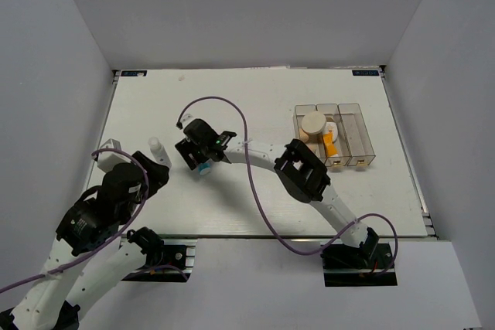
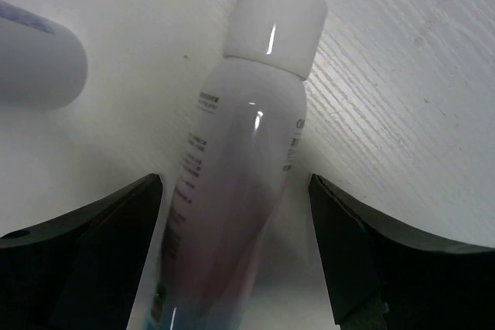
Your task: Organize the makeup
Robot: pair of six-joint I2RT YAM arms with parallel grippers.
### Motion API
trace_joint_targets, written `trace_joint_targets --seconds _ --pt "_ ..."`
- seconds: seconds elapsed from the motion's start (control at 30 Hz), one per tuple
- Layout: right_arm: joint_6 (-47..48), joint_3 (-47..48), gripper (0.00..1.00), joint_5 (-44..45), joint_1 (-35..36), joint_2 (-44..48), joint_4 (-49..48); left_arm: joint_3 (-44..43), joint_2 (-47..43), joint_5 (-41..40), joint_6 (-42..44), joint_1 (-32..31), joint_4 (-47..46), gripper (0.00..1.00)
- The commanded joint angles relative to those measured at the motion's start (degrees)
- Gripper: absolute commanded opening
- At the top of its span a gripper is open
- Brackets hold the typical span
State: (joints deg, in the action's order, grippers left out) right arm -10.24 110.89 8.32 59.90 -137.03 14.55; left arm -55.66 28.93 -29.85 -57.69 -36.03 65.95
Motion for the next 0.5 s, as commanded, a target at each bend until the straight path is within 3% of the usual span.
trace_joint_targets --seconds 0.0,0.1,0.17,0.2,0.3,0.47 --pt "2.15 0.91 0.82 5.30 -0.04 -0.95 -4.00 -0.06 -0.19 -1.09 -0.67 -0.18 -0.12 0.72" --pt "3.03 -0.50 0.69 5.40 0.13 -1.22 -4.44 0.55 -0.01 -1.35 -0.93 -0.18 -0.30 0.72" --pt "3.91 -2.16 0.51 4.26 -0.31 -0.08 -4.96 1.16 -0.01 -1.97 -1.02 -0.18 -0.21 0.71" --pt "4.09 -2.87 0.35 3.38 -0.40 1.31 -5.14 1.51 0.16 -2.23 -1.02 -0.18 -0.30 0.71" --pt "5.49 -4.98 0.00 -0.74 -2.58 4.83 -4.18 2.92 0.51 -3.46 -0.41 -0.18 -1.17 0.70" --pt "6.55 -6.65 0.00 -15.15 -8.82 13.53 1.27 5.03 2.97 -4.34 1.88 -0.71 -3.46 0.71"
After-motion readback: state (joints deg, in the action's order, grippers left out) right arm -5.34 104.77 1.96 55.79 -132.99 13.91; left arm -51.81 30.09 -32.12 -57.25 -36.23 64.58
